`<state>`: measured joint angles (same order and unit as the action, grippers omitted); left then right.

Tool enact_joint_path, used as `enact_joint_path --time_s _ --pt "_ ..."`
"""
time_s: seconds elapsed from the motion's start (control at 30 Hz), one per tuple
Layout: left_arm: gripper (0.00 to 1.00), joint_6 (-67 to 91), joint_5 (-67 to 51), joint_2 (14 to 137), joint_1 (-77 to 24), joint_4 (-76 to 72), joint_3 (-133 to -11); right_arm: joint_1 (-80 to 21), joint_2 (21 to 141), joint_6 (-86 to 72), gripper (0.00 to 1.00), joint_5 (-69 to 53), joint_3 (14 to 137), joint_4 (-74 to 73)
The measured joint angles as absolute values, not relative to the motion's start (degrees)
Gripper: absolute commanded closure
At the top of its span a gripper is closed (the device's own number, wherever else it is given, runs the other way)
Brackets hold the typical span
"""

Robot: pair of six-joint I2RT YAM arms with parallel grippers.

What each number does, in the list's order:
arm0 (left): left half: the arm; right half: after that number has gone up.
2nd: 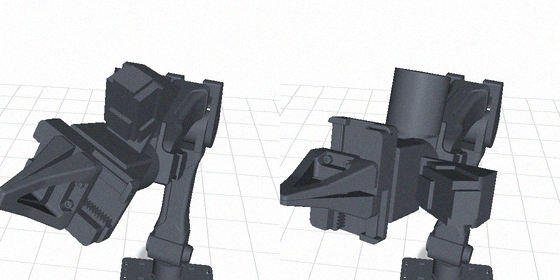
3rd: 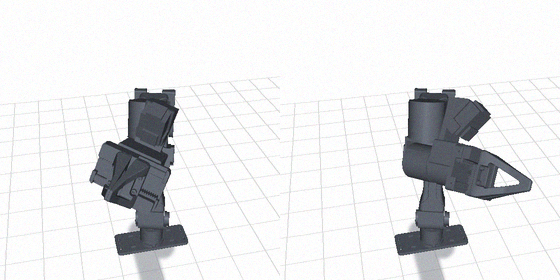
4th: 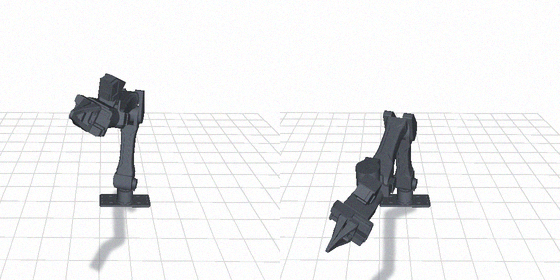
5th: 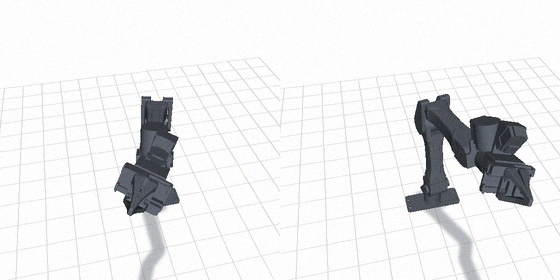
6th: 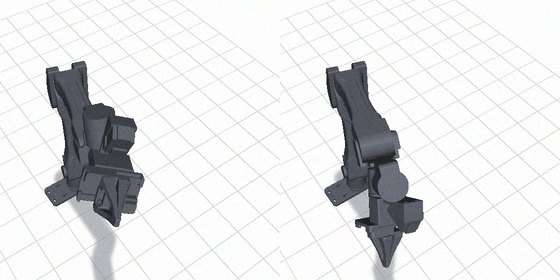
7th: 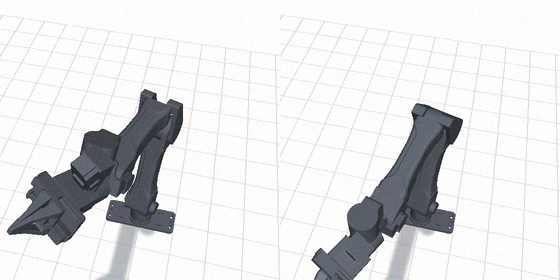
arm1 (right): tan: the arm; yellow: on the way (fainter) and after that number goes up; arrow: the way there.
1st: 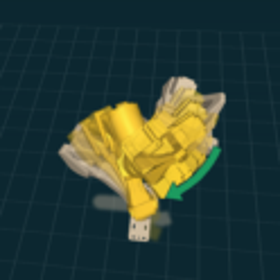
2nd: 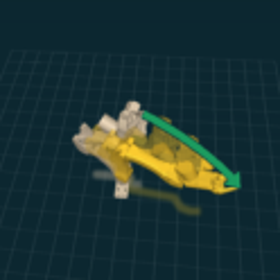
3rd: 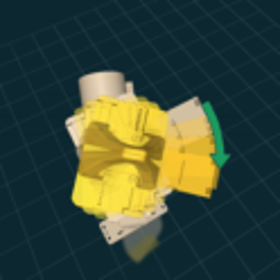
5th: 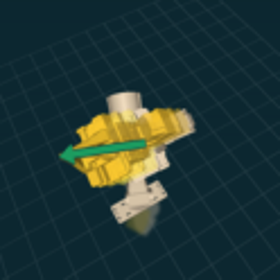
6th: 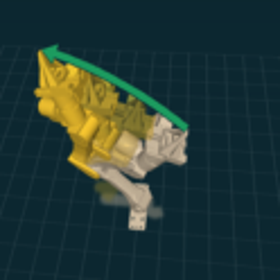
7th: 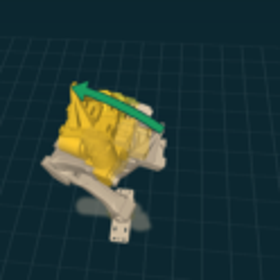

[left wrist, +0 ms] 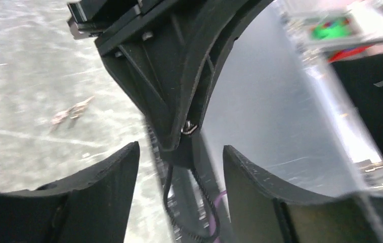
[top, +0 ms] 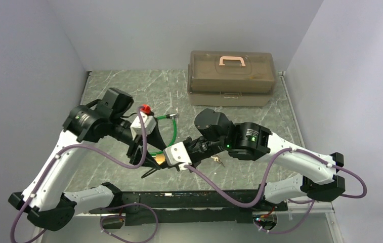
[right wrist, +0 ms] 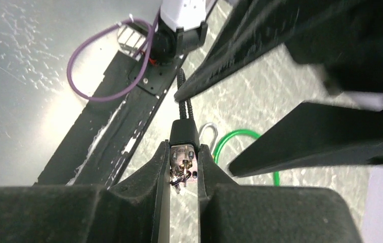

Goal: Unlock with the key
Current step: Unlock the lock.

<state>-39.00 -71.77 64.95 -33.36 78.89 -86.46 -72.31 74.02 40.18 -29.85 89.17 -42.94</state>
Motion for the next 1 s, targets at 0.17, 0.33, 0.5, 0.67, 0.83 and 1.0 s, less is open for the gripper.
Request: enact_joint_path --time_s 0.17,0.33,0.5,0.67,0.83,1.0 --pt "0.21 -43.9 -59.9 60.5 -33.2 78.7 -89.1 -72.3 74.0 38.0 1.0 -25.5 86.2 -42.9" --pt "0.11 -43.7 -54.1 56.1 -33.2 74.7 -86.5 -72.3 74.0 36.4 1.0 -23.2 85.5 -41.4" --pt "0.13 -41.1 -51.7 53.3 -33.2 68.6 -80.7 -72.3 72.6 34.2 1.0 -21.2 83.7 -36.5" --pt "0.21 -38.1 -51.1 52.6 -33.4 62.7 -77.1 -72.3 69.5 31.4 1.0 -19.6 79.7 -29.6" --pt "0.36 -34.6 -52.4 52.1 -33.7 58.9 -76.8 -72.3 68.6 29.1 1.0 -18.4 77.7 -23.7" --pt "0.5 -31.8 -53.7 50.4 -33.9 56.6 -75.0 -72.3 68.0 26.8 1.0 -16.9 74.3 -18.2"
